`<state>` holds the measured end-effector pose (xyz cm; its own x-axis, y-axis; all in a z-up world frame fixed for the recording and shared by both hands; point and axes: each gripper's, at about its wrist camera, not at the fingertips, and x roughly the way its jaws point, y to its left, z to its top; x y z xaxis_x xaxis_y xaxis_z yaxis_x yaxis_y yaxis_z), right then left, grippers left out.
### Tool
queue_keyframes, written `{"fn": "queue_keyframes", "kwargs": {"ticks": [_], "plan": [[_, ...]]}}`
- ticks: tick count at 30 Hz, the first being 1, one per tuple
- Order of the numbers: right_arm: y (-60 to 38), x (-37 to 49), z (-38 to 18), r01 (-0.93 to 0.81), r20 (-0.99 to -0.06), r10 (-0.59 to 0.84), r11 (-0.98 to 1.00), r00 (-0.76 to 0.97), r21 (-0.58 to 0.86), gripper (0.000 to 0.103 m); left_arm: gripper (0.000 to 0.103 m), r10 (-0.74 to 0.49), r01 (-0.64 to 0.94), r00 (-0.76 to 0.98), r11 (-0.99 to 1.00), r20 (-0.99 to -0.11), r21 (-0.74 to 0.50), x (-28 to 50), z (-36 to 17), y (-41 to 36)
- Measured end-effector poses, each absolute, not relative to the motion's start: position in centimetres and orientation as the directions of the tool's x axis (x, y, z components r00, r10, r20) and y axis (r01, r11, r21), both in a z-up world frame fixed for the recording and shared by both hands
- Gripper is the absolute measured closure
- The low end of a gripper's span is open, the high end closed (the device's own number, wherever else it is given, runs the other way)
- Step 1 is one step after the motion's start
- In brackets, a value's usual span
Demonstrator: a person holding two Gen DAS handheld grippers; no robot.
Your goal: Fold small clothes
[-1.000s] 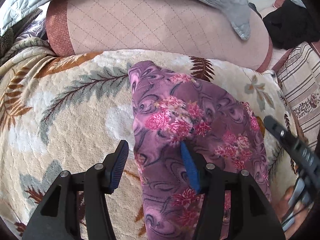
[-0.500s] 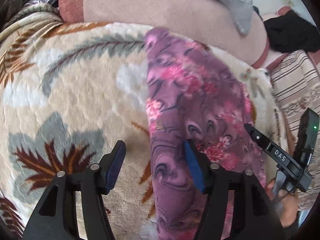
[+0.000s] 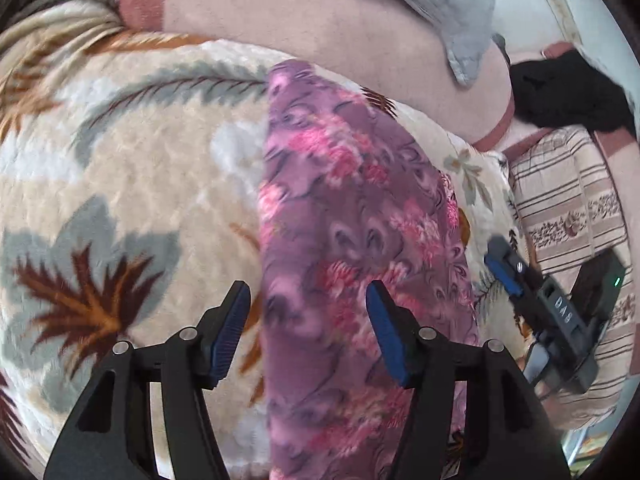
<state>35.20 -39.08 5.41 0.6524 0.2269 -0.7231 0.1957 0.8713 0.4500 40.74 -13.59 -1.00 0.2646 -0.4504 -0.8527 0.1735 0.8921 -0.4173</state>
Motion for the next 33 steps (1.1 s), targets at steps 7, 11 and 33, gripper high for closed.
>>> {"fn": "queue_keyframes", "kwargs": {"ticks": [7, 11, 33], "plan": [[-38.9, 41.4, 2.3, 0.253, -0.783, 0.209, 0.871, 0.586, 0.421, 0.054, 0.044, -0.334, 0.203, 0.354, 0.939, -0.874, -0.276, 46.4, 0.9, -15.7], [-38.6, 42.5, 2.8, 0.204, -0.785, 0.2, 0.901, 0.586, 0.382, 0.091, 0.044, -0.23, 0.192, 0.381, 0.967, -0.896, -0.166, 49.4, -0.2, -16.0], [-39.1, 33.6, 3.7, 0.081, -0.704, 0.345, 0.865, 0.621, 0.496, 0.083, 0.04, -0.318, 0.224, 0.35, 0.942, -0.881, -0.251, 40.9, 0.4, -13.9]]}}
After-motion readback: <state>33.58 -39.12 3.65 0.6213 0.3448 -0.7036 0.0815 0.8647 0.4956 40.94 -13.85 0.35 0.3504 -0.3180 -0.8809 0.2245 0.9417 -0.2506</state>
